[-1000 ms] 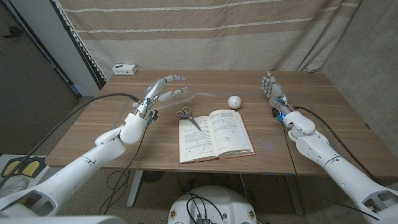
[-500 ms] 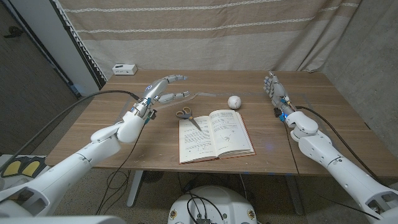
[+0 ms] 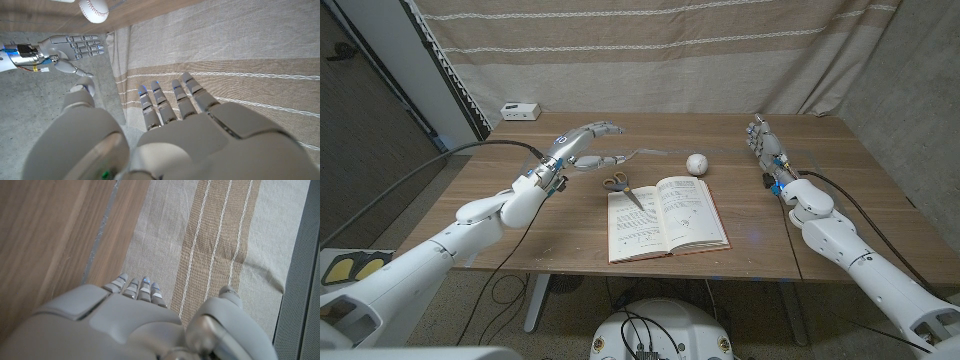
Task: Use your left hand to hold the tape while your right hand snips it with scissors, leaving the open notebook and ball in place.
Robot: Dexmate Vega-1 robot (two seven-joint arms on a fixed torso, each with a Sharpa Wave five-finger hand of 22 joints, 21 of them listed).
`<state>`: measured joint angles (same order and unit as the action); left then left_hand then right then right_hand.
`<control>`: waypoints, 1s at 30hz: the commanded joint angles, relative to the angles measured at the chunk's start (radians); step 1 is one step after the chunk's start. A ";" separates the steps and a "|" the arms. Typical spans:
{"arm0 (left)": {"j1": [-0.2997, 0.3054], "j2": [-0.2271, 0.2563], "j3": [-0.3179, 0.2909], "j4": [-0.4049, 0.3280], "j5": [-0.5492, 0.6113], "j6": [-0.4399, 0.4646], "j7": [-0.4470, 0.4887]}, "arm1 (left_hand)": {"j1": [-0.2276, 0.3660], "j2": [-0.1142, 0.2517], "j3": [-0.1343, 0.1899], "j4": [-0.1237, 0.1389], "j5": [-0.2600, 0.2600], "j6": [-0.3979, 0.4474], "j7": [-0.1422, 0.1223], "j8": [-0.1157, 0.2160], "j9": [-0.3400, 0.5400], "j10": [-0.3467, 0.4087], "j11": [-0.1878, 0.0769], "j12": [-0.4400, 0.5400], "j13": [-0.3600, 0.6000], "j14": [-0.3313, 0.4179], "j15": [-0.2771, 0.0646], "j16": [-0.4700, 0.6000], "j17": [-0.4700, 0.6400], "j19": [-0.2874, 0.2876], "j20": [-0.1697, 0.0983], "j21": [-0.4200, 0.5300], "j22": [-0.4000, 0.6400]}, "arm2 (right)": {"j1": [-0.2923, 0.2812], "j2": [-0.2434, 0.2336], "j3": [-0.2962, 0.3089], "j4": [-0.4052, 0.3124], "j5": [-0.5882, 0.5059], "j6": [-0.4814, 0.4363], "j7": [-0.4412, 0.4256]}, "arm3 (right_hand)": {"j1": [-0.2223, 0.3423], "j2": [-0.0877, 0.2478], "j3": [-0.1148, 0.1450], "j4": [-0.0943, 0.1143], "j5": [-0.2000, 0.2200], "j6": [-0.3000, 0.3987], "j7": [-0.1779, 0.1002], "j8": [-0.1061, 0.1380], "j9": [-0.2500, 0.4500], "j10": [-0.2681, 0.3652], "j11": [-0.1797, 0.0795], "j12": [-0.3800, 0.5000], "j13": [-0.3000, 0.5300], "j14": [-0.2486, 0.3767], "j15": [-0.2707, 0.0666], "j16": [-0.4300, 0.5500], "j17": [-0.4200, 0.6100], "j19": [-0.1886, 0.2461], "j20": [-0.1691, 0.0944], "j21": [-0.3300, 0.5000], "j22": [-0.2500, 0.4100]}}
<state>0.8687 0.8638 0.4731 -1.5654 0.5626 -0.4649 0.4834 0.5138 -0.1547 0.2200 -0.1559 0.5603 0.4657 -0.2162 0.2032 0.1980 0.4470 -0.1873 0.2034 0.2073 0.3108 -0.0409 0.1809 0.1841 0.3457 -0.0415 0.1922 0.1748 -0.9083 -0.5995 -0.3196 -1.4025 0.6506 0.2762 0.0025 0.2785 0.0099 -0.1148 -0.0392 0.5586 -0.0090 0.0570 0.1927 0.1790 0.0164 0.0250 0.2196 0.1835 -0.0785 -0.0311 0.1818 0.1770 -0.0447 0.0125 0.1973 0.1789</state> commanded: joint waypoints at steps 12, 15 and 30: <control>-0.006 0.052 0.016 -0.044 0.135 0.035 0.043 | 0.035 0.001 -0.007 0.004 0.019 0.006 0.002 0.008 0.006 0.078 -0.016 0.041 0.012 0.031 -0.180 0.017 0.004 -0.002 -0.127 0.003 0.002 | 0.004 -0.013 0.004 0.012 0.001 -0.006 0.018 | 0.014 0.005 -0.011 -0.001 0.006 -0.008 -0.003 -0.001 0.005 -0.009 0.001 0.000 0.004 -0.010 -0.002 0.000 0.002 -0.012 0.000 -0.002 0.002; -0.011 0.055 0.022 -0.050 0.150 0.039 0.045 | 0.034 0.000 -0.010 0.006 0.021 0.009 0.003 0.009 0.006 0.087 -0.017 0.044 0.013 0.038 -0.180 0.018 0.005 0.002 -0.130 0.004 0.002 | 0.002 -0.015 0.008 0.012 0.004 -0.007 0.017 | 0.015 0.005 -0.011 -0.001 0.006 -0.008 -0.002 -0.001 0.005 -0.009 0.001 0.000 0.004 -0.012 -0.001 -0.001 0.002 -0.012 0.000 -0.002 0.002; -0.016 0.077 0.046 -0.084 0.197 0.078 0.013 | 0.057 0.004 -0.011 0.002 0.032 0.005 -0.001 0.010 0.007 0.054 -0.018 0.027 0.012 0.041 -0.182 0.013 0.004 0.011 -0.141 0.005 0.002 | -0.009 -0.009 0.017 0.034 0.017 0.028 0.037 | 0.017 0.006 -0.014 -0.003 0.008 -0.009 -0.003 -0.001 0.005 -0.011 -0.002 -0.002 0.004 -0.014 -0.004 -0.001 0.002 -0.014 -0.001 -0.002 0.002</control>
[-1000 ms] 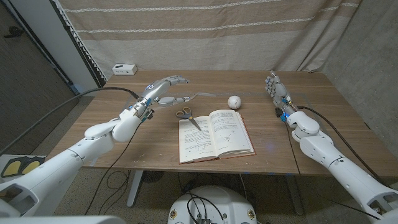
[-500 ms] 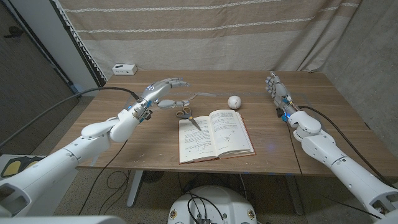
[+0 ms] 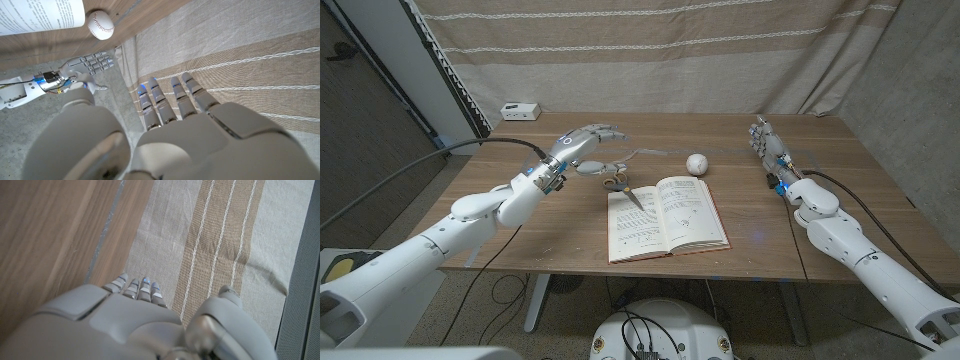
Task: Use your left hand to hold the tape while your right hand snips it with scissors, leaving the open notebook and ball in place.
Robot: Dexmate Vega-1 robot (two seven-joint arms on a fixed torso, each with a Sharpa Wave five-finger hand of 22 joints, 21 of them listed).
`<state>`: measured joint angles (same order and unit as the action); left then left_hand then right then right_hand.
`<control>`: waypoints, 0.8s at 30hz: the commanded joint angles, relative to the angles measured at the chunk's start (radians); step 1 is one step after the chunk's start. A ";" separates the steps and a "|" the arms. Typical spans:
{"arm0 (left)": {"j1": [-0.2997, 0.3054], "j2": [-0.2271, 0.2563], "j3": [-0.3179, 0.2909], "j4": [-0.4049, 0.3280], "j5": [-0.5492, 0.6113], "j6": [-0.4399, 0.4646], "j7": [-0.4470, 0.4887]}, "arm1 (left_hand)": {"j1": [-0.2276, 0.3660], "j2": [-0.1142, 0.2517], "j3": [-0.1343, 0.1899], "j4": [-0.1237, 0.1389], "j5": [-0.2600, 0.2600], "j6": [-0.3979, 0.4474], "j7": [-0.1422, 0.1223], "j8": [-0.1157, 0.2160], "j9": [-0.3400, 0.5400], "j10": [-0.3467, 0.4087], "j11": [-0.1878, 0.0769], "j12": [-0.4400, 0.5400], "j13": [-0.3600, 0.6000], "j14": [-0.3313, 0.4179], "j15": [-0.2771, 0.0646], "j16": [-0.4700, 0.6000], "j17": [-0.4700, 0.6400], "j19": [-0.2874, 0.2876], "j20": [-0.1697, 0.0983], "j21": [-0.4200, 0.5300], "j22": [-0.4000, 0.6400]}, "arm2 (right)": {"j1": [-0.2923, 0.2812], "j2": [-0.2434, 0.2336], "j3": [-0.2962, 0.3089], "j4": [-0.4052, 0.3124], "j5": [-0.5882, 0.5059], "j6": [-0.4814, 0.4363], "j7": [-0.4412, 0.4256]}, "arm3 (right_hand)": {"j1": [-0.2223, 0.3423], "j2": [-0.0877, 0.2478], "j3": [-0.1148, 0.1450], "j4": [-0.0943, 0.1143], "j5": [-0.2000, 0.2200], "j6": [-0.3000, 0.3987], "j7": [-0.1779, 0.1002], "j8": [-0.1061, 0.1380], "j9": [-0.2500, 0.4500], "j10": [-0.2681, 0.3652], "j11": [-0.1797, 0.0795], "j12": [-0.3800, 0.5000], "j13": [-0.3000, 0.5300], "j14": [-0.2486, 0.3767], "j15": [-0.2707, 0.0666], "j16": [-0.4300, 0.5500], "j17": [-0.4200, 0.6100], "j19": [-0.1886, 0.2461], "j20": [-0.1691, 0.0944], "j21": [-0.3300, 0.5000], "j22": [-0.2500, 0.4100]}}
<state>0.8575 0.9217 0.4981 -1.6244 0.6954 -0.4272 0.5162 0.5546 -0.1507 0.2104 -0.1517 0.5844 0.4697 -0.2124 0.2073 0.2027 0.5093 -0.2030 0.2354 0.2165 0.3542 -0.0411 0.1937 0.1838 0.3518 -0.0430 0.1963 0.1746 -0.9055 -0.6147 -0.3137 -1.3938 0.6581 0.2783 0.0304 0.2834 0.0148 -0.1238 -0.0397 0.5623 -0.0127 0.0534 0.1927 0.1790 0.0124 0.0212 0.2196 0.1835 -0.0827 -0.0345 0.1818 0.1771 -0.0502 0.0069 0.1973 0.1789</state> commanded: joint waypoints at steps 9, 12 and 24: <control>-0.030 0.021 0.042 -0.040 0.143 0.093 -0.008 | 0.063 0.024 0.014 -0.005 0.010 0.004 -0.007 0.009 0.003 -0.009 -0.004 -0.009 0.001 -0.014 -0.183 -0.006 0.002 0.003 -0.154 0.000 0.003 | -0.001 0.004 0.008 0.049 0.007 0.027 0.024 | 0.014 0.002 -0.007 -0.003 0.006 -0.005 -0.003 -0.001 0.005 -0.008 -0.009 -0.002 0.004 -0.011 -0.006 -0.001 0.002 -0.014 -0.004 -0.004 0.002; -0.044 0.025 0.052 -0.034 0.156 0.085 -0.006 | 0.110 0.034 0.026 -0.008 0.009 0.012 -0.007 0.013 0.004 -0.005 -0.004 -0.009 0.001 -0.011 -0.183 -0.004 0.002 0.002 -0.153 0.000 0.003 | 0.005 0.005 0.005 0.054 -0.004 0.035 0.021 | 0.015 0.003 -0.007 -0.004 0.006 -0.007 -0.006 -0.001 0.005 -0.009 -0.010 -0.003 0.004 -0.010 -0.008 0.000 0.002 -0.014 -0.005 -0.003 0.002; -0.082 0.062 0.083 -0.026 0.220 0.043 0.010 | 0.157 0.024 0.024 0.002 -0.008 0.027 -0.007 0.017 0.004 0.013 -0.005 -0.009 0.001 0.008 -0.182 -0.001 0.004 0.007 -0.155 0.002 0.004 | -0.031 -0.001 0.018 0.012 -0.016 0.048 -0.024 | 0.018 0.003 -0.009 -0.005 0.008 -0.006 -0.009 0.000 0.005 -0.011 -0.010 -0.004 0.004 -0.012 -0.011 0.000 0.001 -0.014 -0.006 -0.003 0.002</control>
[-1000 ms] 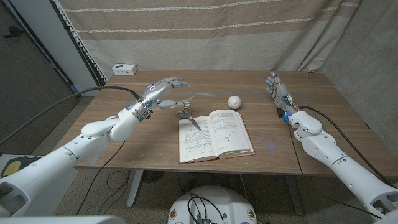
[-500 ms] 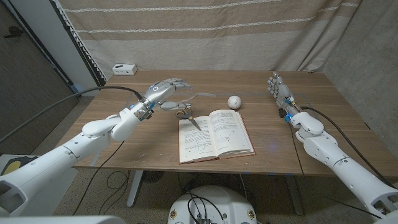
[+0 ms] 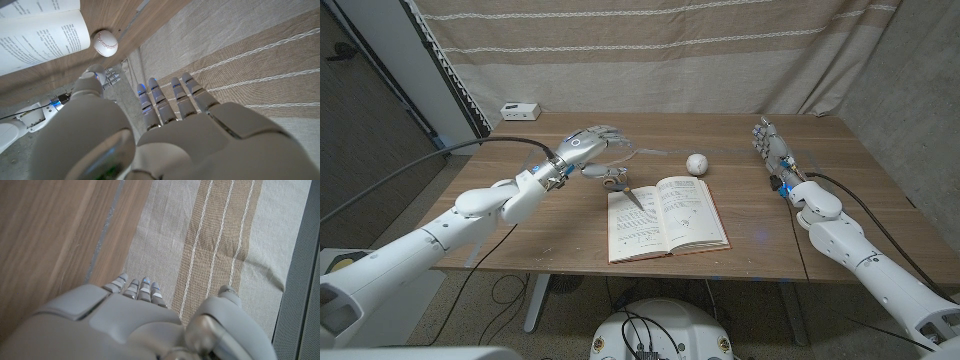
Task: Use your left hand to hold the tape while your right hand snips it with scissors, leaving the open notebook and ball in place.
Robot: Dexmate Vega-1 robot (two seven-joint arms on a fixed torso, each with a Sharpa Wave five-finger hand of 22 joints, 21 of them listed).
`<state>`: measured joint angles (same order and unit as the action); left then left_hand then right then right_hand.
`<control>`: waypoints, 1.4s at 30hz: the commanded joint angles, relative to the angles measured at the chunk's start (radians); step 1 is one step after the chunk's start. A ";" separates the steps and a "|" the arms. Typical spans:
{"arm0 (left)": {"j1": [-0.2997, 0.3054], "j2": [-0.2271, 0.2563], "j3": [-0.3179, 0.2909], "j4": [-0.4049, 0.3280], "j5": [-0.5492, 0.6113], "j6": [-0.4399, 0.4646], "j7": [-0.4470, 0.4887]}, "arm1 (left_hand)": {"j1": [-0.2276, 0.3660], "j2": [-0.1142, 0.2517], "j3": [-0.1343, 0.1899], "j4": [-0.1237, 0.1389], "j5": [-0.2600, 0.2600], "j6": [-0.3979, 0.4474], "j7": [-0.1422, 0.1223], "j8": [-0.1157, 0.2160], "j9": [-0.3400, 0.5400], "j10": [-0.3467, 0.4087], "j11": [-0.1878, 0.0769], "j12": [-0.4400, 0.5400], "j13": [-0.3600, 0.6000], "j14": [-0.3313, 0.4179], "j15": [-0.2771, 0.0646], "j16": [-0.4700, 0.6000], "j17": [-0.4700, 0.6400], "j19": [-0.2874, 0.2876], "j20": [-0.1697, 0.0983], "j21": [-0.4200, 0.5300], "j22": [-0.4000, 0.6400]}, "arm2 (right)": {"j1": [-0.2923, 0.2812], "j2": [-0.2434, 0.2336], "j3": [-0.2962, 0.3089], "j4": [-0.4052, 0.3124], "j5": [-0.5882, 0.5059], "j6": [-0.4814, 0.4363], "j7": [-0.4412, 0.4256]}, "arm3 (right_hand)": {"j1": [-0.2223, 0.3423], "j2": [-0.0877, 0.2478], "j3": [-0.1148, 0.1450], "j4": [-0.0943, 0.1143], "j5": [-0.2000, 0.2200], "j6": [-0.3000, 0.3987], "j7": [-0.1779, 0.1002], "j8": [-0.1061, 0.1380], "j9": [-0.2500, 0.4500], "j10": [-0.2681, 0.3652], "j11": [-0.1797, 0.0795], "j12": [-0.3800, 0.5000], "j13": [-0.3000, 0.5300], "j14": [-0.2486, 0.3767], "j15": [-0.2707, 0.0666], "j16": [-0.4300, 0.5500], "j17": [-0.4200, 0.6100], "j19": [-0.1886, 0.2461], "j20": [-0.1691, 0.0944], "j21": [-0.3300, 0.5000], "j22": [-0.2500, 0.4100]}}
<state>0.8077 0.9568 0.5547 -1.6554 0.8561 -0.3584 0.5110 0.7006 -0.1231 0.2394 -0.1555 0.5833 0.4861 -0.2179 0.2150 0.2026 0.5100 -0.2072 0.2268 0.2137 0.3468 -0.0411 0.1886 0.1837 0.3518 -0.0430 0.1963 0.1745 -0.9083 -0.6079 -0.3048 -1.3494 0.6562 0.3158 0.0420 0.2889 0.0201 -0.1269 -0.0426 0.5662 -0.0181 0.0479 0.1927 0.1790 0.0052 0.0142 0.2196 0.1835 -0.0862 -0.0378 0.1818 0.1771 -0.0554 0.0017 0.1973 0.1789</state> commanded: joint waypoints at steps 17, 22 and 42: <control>-0.039 0.058 0.044 -0.025 0.093 -0.047 -0.017 | 0.044 -0.003 -0.002 0.003 -0.011 0.032 -0.002 0.015 0.004 0.034 0.000 0.009 0.016 0.072 -0.184 0.016 0.013 0.025 -0.147 0.008 0.008 | -0.030 -0.016 0.013 -0.034 -0.004 0.005 -0.019 | 0.016 -0.001 -0.009 -0.005 0.007 -0.001 -0.001 0.000 0.005 -0.003 -0.002 -0.003 0.004 -0.012 -0.009 -0.001 0.001 -0.010 -0.001 -0.003 0.002; -0.056 0.045 0.055 -0.011 0.099 -0.065 -0.022 | 0.058 0.000 0.003 0.002 -0.015 0.036 -0.001 0.016 0.004 0.044 -0.001 0.012 0.018 0.081 -0.183 0.021 0.018 0.027 -0.150 0.009 0.009 | -0.022 -0.017 0.014 -0.020 -0.001 0.009 -0.005 | 0.016 -0.001 -0.009 -0.005 0.008 -0.001 -0.002 0.000 0.005 -0.004 -0.002 -0.004 0.004 -0.012 -0.009 -0.001 0.001 -0.010 -0.001 -0.002 0.002; -0.194 -0.007 0.137 0.113 0.145 -0.208 -0.035 | 0.046 -0.018 -0.009 0.015 -0.035 0.061 -0.001 0.019 0.004 0.078 0.000 0.019 0.033 0.118 -0.184 0.030 0.035 0.034 -0.153 0.015 0.016 | 0.007 -0.009 0.013 0.025 -0.006 0.020 0.002 | 0.019 0.001 -0.013 -0.006 0.010 -0.002 -0.002 0.000 0.005 -0.004 -0.001 -0.004 0.004 -0.014 -0.009 -0.001 0.001 -0.010 0.000 -0.002 0.002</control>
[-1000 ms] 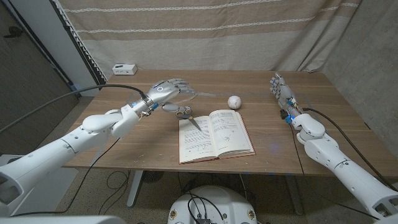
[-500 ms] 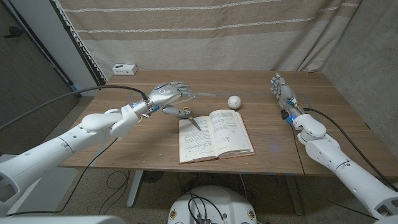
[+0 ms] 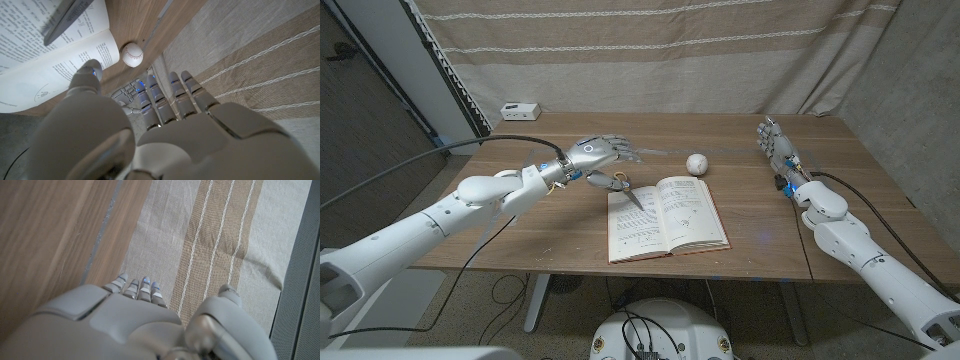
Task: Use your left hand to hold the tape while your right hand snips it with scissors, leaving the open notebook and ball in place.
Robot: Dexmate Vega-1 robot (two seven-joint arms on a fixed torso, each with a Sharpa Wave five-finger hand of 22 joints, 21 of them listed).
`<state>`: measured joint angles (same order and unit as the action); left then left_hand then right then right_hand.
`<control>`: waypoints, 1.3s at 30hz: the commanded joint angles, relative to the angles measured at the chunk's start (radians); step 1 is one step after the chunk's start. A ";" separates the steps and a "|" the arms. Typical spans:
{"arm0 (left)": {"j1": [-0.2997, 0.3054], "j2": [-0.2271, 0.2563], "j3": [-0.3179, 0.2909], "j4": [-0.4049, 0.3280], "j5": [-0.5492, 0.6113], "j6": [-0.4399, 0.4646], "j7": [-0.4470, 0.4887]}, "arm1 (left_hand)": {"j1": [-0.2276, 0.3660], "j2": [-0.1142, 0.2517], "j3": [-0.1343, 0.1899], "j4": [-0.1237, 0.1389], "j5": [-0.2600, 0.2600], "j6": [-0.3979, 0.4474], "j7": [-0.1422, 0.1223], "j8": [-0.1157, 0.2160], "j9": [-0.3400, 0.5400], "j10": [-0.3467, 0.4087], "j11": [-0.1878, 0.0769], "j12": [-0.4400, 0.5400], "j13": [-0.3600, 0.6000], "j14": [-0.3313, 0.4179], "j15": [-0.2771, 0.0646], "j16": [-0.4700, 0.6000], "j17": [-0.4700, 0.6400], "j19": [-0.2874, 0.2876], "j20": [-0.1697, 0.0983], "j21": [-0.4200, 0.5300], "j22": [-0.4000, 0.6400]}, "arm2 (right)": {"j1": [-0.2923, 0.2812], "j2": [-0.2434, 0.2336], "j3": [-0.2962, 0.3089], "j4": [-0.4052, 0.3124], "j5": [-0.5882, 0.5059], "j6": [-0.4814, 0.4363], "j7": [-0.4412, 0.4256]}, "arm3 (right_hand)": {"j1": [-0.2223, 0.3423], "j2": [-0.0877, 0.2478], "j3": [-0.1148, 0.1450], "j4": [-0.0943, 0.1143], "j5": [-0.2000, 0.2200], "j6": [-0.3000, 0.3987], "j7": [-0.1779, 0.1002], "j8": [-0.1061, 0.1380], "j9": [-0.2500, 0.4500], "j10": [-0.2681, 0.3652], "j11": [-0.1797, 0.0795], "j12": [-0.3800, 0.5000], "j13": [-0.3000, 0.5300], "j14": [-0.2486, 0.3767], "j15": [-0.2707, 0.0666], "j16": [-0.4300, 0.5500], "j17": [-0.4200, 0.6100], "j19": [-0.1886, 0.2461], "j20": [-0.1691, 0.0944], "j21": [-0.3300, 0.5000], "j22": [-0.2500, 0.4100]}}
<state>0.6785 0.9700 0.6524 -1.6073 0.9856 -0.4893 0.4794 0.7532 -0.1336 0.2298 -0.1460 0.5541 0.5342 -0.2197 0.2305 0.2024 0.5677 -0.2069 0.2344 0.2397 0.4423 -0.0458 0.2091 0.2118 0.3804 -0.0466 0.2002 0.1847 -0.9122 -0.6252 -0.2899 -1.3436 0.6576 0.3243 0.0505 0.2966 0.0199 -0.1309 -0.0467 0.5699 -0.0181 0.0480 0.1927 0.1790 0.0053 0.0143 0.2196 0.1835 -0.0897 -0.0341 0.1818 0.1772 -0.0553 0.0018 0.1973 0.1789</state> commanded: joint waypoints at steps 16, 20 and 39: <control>-0.079 -0.008 0.056 0.084 0.041 -0.093 0.026 | 0.002 0.002 0.006 0.004 -0.008 0.023 0.001 0.004 0.004 0.027 0.000 0.013 0.012 0.025 -0.179 0.007 0.011 -0.002 -0.145 0.010 0.006 | 0.001 0.011 -0.009 -0.005 -0.023 -0.001 -0.041 | 0.012 0.002 -0.012 -0.003 0.008 -0.002 -0.004 0.000 0.005 -0.004 -0.002 -0.004 0.004 -0.011 -0.012 0.000 0.001 -0.011 0.000 -0.002 0.002; -0.073 -0.004 0.058 0.079 0.045 -0.089 0.032 | 0.007 0.005 0.009 0.003 -0.010 0.022 0.000 0.003 0.003 0.024 0.000 0.010 0.014 0.018 -0.179 0.003 0.011 -0.011 -0.143 0.007 0.006 | -0.003 0.007 -0.009 -0.012 -0.027 -0.001 -0.044 | 0.012 0.003 -0.012 -0.003 0.008 -0.002 -0.004 0.000 0.005 -0.004 -0.002 -0.004 0.004 -0.011 -0.012 0.000 0.001 -0.011 0.001 -0.002 0.002; -0.057 -0.011 0.074 0.073 0.070 -0.066 0.054 | -0.005 0.005 0.009 0.012 -0.022 0.020 0.002 -0.001 0.004 0.007 -0.002 0.000 0.019 -0.007 -0.175 -0.003 0.010 -0.040 -0.115 0.006 0.006 | -0.023 -0.004 0.001 -0.039 -0.021 -0.016 -0.059 | 0.012 0.004 -0.016 -0.002 0.009 -0.001 -0.003 0.000 0.005 -0.002 -0.002 -0.003 0.004 -0.011 -0.012 0.000 0.001 -0.011 0.002 -0.001 0.002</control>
<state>0.6123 0.9646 0.7173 -1.5345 1.0420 -0.5694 0.5119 0.7585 -0.1283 0.2354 -0.1406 0.5338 0.5430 -0.2210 0.2254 0.2024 0.5776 -0.2105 0.2354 0.2536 0.4372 -0.0431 0.2090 0.2210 0.3441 -0.0430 0.2015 0.1887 -0.9251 -0.6235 -0.2949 -1.3711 0.6333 0.3164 -0.0003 0.3020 0.0253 -0.1390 -0.0467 0.5737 -0.0180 0.0480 0.1927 0.1790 0.0053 0.0143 0.2196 0.1835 -0.0896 -0.0340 0.1818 0.1772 -0.0553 0.0018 0.1973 0.1789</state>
